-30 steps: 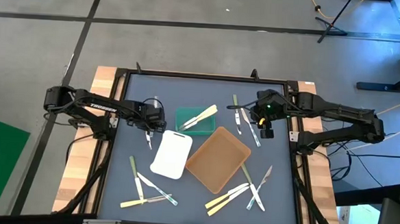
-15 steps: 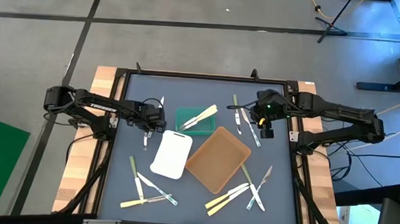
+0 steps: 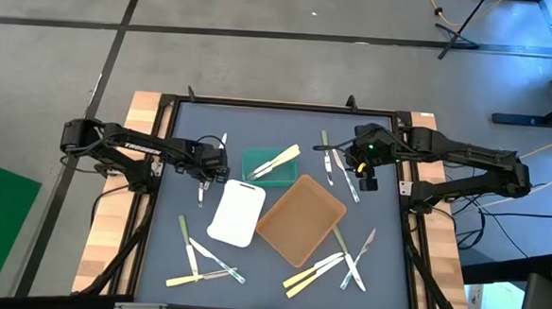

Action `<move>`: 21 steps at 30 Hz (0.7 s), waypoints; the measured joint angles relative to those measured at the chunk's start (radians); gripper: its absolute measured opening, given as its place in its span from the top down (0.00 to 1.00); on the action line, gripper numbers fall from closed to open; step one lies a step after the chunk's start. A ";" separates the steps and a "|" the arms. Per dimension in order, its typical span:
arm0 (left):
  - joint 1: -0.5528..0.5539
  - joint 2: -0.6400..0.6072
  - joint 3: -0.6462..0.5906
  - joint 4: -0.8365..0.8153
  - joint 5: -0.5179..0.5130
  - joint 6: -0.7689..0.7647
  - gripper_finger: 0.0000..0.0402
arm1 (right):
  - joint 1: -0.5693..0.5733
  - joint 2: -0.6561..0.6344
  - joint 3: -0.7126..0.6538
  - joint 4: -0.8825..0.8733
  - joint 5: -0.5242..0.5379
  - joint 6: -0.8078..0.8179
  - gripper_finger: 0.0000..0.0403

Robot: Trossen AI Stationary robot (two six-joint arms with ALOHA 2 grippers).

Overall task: Sort silverware by color (type)
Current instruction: Put the blue patterned knife into the white bin

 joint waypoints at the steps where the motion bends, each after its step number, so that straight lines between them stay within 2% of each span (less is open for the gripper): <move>1: 0.000 0.000 0.000 0.000 0.000 0.000 0.91 | 0.000 0.000 0.000 0.000 0.000 0.000 0.55; 6: 0.001 -0.015 0.000 0.000 0.000 0.022 0.91 | 0.000 0.000 0.000 0.000 0.000 0.000 0.55; 13: 0.001 -0.127 0.000 0.000 -0.003 0.026 0.90 | 0.000 0.000 0.000 0.000 0.000 0.000 0.55; 21: 0.001 -0.312 0.000 0.015 0.119 0.018 0.90 | 0.000 0.000 0.000 0.000 0.000 0.000 0.55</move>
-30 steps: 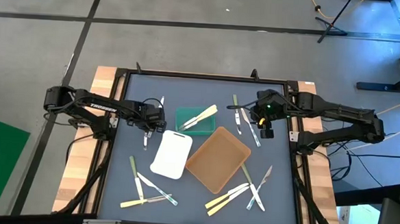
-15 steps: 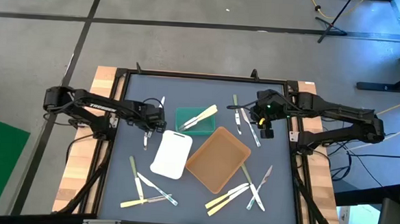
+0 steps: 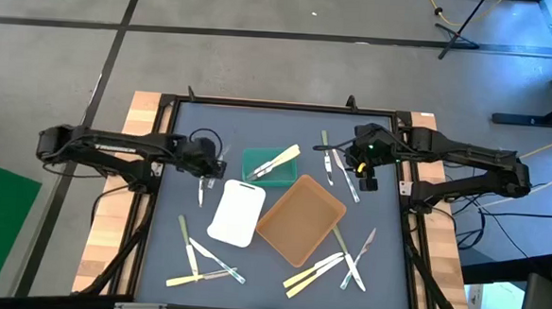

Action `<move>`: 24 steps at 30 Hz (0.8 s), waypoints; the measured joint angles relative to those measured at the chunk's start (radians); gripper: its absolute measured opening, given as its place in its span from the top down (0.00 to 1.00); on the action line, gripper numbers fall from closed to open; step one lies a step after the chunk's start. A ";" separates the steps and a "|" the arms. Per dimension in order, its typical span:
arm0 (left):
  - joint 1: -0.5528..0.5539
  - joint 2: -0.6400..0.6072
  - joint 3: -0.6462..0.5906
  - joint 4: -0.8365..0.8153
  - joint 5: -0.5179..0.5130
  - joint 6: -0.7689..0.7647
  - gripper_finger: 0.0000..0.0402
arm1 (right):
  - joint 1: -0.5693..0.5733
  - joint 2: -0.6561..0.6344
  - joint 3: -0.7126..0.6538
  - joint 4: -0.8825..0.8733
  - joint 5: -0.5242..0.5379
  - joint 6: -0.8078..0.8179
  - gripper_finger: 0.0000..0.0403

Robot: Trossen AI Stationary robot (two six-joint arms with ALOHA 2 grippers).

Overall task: Sort silverware by color (type)
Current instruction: Put the blue patterned knife into the white bin

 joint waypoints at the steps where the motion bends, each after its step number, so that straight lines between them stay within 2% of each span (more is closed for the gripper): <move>1: 0.000 -0.022 0.000 0.008 0.025 0.000 0.90 | 0.000 0.000 0.000 0.000 0.000 0.000 0.55; 6: -0.025 -0.103 0.000 0.099 0.162 -0.036 0.90 | 0.000 0.000 0.000 0.002 0.000 0.000 0.55; 11: -0.111 -0.117 0.000 0.218 0.250 -0.131 0.90 | 0.000 0.000 0.000 0.005 0.000 0.000 0.55; 18: -0.283 -0.117 0.000 0.310 0.227 -0.244 0.90 | 0.000 0.000 0.000 0.029 0.000 0.000 0.55; 24: -0.448 -0.103 0.000 0.319 0.195 -0.393 0.90 | 0.000 0.000 0.000 0.027 0.000 0.000 0.55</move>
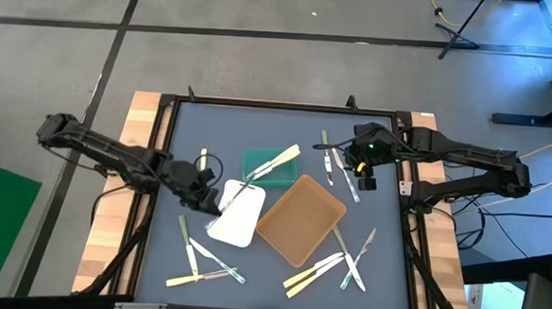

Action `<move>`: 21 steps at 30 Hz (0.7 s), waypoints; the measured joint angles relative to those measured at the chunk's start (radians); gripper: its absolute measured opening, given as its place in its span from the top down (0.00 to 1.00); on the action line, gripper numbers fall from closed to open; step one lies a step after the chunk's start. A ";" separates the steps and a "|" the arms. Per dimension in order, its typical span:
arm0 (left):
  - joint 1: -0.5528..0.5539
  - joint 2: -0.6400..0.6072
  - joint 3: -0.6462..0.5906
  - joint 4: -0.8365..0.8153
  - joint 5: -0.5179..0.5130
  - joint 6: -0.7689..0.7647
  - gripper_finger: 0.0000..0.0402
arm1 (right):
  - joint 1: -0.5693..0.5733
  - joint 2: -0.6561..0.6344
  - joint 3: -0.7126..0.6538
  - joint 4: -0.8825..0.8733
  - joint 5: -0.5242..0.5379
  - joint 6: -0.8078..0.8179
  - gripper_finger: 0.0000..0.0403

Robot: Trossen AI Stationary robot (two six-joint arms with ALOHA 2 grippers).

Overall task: Sort silverware by color (type)
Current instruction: Put the blue patterned knife into the white bin

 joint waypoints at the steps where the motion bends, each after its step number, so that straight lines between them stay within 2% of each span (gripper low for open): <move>1: -0.025 0.005 0.000 0.002 -0.003 -0.023 0.90 | 0.000 0.000 0.000 0.000 0.000 0.000 0.55; 6: -0.129 0.051 0.000 0.027 0.005 -0.122 0.90 | 0.000 0.000 0.000 0.000 0.000 0.000 0.55; 10: -0.169 0.088 0.000 0.041 0.018 -0.158 0.90 | 0.000 0.000 0.000 0.000 0.000 0.000 0.55; 21: -0.127 0.164 0.000 0.043 0.034 -0.152 0.90 | 0.000 0.000 0.000 0.006 0.000 0.000 0.55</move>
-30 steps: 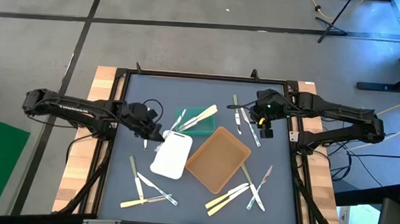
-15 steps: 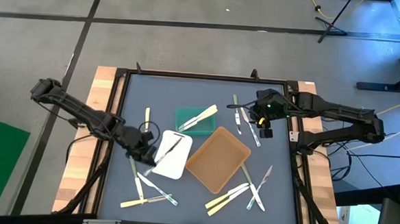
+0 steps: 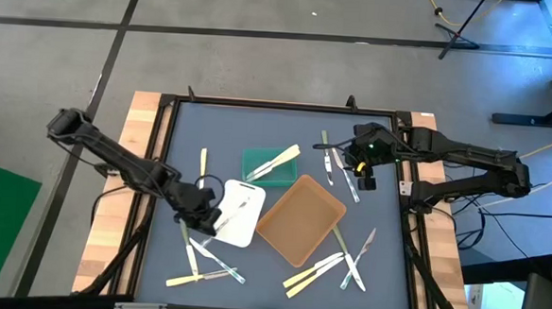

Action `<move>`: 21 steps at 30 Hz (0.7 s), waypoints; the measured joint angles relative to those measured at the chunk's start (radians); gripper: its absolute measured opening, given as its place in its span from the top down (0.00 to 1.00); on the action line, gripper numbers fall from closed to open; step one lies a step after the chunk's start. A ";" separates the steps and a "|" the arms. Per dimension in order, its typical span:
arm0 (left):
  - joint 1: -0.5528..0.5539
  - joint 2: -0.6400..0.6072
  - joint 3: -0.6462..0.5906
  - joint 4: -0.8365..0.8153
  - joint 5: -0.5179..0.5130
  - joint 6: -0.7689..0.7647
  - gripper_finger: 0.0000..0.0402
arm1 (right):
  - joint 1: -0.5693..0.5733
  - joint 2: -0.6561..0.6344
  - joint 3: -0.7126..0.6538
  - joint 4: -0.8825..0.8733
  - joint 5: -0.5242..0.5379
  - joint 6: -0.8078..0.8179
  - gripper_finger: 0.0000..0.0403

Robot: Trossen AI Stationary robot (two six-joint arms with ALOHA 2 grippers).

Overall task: Sort silverware by color (type)
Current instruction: Put the blue patterned knife into the white bin

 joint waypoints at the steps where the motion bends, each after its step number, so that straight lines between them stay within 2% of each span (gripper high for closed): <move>1: 0.008 0.006 0.000 -0.002 0.012 0.000 0.90 | 0.000 0.000 0.000 0.000 0.000 0.000 0.55; 10: 0.087 0.052 0.000 -0.004 0.154 -0.003 0.90 | 0.000 0.000 0.000 0.000 0.000 0.000 0.55; 21: 0.173 0.057 0.000 -0.007 0.180 0.003 0.90 | 0.000 0.000 0.000 0.000 0.000 0.000 0.55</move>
